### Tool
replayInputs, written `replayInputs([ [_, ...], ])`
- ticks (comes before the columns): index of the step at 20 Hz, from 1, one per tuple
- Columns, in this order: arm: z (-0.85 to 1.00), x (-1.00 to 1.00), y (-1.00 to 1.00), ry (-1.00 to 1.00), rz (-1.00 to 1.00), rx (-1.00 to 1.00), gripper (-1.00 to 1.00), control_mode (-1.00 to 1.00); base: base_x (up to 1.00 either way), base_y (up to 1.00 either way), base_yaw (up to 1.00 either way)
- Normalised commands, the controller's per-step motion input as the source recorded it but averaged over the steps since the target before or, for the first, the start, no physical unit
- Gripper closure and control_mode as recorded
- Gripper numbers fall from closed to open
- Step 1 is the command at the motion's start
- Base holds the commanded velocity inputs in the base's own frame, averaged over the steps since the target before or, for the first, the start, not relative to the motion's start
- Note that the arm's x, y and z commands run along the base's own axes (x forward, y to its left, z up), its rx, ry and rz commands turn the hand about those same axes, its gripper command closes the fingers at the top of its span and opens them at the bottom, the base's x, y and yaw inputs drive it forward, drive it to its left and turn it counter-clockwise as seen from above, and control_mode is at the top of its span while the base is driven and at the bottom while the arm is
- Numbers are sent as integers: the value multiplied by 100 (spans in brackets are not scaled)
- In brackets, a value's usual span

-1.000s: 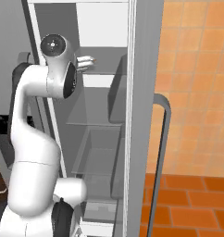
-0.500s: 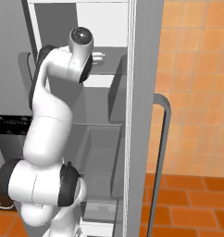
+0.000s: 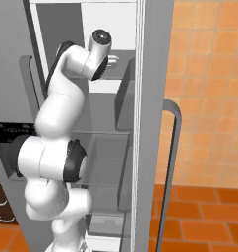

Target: Place one lemon wedge and one chicken drumstick in each tupperware on the nearby counter, to pack two identical lunches.

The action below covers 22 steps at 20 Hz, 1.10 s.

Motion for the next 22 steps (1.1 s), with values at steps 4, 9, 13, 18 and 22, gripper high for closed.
replayInputs([
  [4,-24,66,7,0,1,-2,-100,-100,0,0,0],
  [9,-16,74,1,0,0,-1,-100,-100,0,0,0],
  [13,-20,77,0,0,1,0,-100,-100,0,0,0],
  [18,-61,36,9,-1,2,-9,100,-100,0,0,0],
  [22,-98,0,11,-7,0,-15,100,-100,0,0,0],
])
